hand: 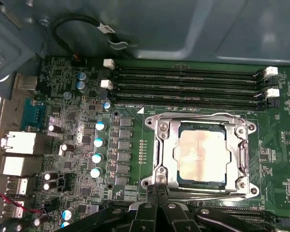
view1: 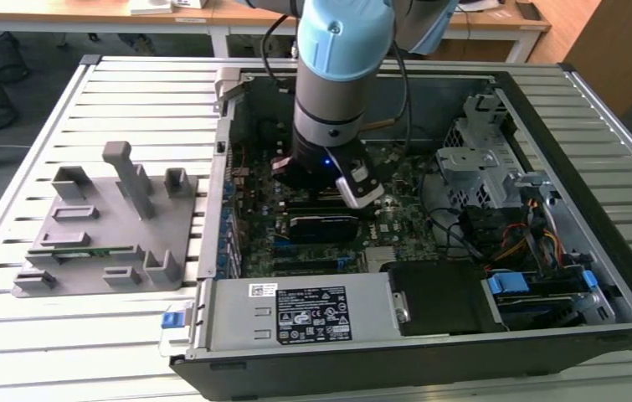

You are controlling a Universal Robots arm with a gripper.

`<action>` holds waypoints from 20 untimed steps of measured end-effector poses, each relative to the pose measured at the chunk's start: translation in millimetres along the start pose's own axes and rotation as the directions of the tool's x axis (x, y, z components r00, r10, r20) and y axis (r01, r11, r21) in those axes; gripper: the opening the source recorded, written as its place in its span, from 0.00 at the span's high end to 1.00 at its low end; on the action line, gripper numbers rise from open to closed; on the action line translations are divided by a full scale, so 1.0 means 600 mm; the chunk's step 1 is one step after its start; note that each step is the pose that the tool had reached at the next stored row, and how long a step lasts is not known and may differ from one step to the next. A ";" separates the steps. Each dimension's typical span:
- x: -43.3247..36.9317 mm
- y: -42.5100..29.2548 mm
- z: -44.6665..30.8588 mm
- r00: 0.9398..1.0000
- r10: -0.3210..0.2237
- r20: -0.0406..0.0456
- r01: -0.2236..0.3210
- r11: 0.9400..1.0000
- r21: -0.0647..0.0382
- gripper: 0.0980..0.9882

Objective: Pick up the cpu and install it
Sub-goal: 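Install the second cpu locking lever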

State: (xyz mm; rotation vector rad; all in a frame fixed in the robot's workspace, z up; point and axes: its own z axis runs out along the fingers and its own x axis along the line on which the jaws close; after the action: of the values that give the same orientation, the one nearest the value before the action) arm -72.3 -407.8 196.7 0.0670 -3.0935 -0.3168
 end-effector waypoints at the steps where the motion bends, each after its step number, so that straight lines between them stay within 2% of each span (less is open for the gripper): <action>1: 0.000 0.000 0.000 1.000 0.000 0.000 0.000 1.000 -0.003 0.99; 3: 0.000 0.000 0.001 1.000 0.000 0.000 0.000 1.000 -0.007 0.99; 7: 0.001 -0.002 -0.001 1.000 0.000 0.000 0.000 1.000 -0.008 0.99; 13: 0.001 -0.011 -0.003 1.000 0.000 0.000 0.000 1.000 -0.009 0.99; 18: 0.001 -0.017 -0.004 1.000 -0.001 0.001 0.001 1.000 -0.021 0.99; 20: 0.001 -0.017 -0.004 1.000 -0.001 0.001 0.001 1.000 -0.030 0.99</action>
State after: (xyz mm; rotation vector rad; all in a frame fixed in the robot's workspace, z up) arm -72.7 -418.3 197.0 0.0677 -3.0890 -0.3629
